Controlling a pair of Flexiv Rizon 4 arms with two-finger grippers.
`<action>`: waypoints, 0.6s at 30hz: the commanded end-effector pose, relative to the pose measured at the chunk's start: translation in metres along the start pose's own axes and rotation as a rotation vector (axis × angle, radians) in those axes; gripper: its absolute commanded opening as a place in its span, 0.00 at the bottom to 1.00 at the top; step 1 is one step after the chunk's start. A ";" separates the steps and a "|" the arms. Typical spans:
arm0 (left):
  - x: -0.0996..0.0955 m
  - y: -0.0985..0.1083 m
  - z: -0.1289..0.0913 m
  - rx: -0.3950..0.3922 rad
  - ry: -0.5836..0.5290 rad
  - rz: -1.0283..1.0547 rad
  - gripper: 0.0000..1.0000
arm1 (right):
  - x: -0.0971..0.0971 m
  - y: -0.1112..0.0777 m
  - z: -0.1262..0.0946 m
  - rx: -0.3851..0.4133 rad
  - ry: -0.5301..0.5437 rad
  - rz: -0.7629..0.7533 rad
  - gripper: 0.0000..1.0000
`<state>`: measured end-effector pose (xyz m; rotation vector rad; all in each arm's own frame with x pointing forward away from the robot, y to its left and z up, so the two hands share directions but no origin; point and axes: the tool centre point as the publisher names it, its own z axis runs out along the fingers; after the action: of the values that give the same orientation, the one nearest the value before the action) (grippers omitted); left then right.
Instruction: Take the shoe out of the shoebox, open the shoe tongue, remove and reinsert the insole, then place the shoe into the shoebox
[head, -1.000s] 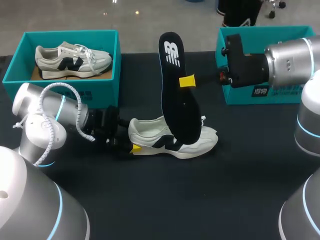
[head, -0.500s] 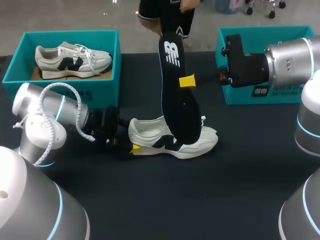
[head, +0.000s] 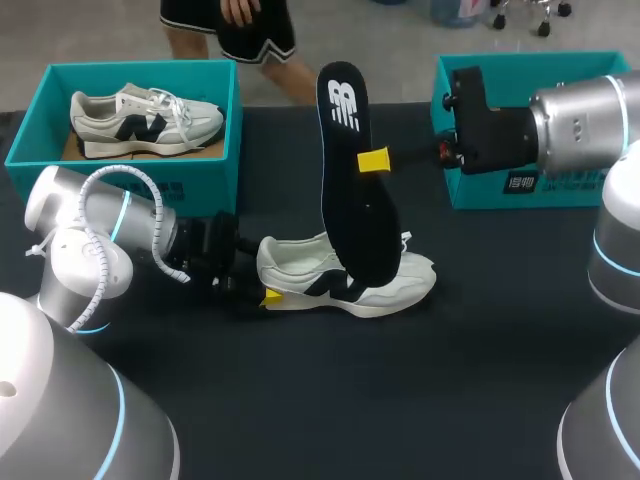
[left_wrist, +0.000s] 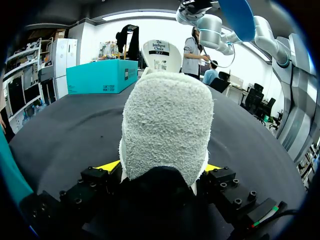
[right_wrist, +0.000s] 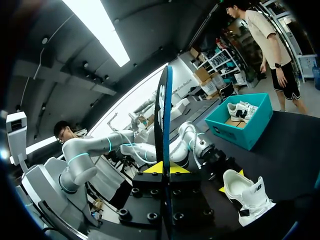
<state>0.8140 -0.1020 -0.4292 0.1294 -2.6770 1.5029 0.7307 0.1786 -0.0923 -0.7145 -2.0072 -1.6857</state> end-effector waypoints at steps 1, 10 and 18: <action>0.001 0.002 0.002 0.001 -0.001 0.001 0.00 | 0.004 0.000 0.003 -0.011 -0.015 0.003 0.00; 0.001 0.002 0.002 0.001 -0.001 0.001 0.00 | 0.016 0.008 -0.001 -0.084 -0.055 0.040 0.00; 0.001 0.002 0.002 0.001 -0.001 0.001 0.00 | 0.045 0.011 -0.012 -0.020 -0.021 -0.002 0.00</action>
<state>0.8140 -0.1021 -0.4292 0.1293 -2.6769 1.5029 0.7063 0.1870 -0.0631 -0.7459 -1.9870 -1.7415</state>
